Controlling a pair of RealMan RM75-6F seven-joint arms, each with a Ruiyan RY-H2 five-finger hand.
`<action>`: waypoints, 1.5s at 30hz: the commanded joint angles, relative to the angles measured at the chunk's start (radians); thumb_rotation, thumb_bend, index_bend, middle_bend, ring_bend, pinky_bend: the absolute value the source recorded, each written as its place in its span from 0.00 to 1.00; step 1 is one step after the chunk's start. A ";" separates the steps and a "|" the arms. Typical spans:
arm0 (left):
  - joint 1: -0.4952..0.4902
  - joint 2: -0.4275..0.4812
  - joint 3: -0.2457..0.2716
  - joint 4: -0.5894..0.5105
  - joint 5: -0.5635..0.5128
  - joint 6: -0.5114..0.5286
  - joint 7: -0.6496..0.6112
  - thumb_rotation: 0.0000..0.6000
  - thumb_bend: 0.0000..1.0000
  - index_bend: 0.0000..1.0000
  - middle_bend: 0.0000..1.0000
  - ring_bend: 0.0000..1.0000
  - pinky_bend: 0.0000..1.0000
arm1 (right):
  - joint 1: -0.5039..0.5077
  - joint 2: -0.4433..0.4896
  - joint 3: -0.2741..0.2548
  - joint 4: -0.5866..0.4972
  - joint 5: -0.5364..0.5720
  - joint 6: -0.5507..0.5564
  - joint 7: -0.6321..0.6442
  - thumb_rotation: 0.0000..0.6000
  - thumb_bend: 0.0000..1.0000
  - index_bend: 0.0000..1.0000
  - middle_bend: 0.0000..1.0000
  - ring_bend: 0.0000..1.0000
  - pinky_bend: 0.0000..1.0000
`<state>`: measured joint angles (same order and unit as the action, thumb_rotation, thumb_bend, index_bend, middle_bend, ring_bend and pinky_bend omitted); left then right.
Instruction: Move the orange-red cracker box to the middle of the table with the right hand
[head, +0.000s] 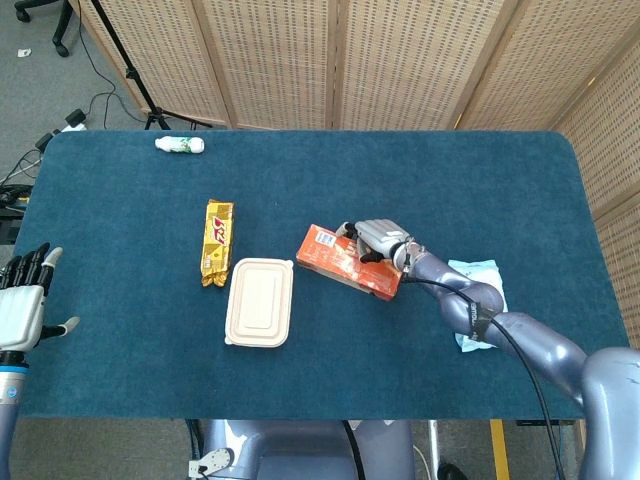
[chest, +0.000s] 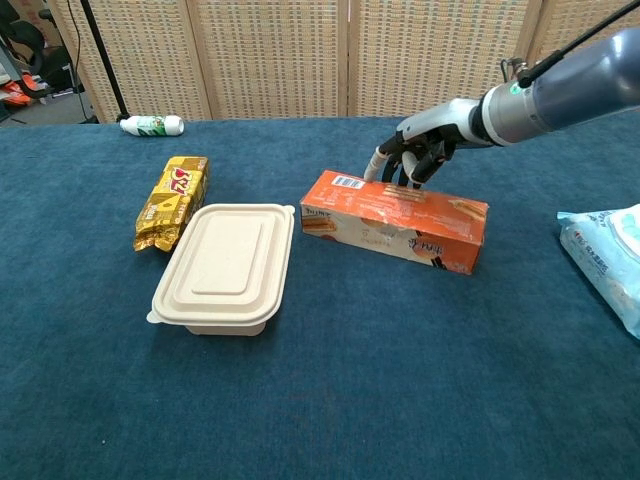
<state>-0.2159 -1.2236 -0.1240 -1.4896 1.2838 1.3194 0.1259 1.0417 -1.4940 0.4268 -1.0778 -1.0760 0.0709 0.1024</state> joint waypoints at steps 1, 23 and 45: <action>0.000 0.000 0.000 -0.001 0.000 0.001 0.000 1.00 0.00 0.00 0.00 0.00 0.00 | -0.082 0.096 -0.008 -0.144 -0.055 0.057 0.003 1.00 1.00 0.26 0.29 0.25 0.22; 0.003 0.007 0.015 -0.012 0.026 0.007 -0.011 1.00 0.00 0.00 0.00 0.00 0.00 | -0.265 0.353 -0.004 -0.444 -0.276 0.342 0.168 1.00 1.00 0.26 0.29 0.25 0.22; 0.041 0.053 0.063 -0.040 0.145 0.079 -0.096 1.00 0.00 0.00 0.00 0.00 0.00 | -0.817 0.354 -0.268 -0.386 -0.653 1.421 0.093 1.00 0.00 0.03 0.00 0.00 0.01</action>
<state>-0.1773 -1.1724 -0.0635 -1.5287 1.4259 1.3955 0.0321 0.2759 -1.1030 0.2038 -1.4978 -1.7137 1.4411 0.2376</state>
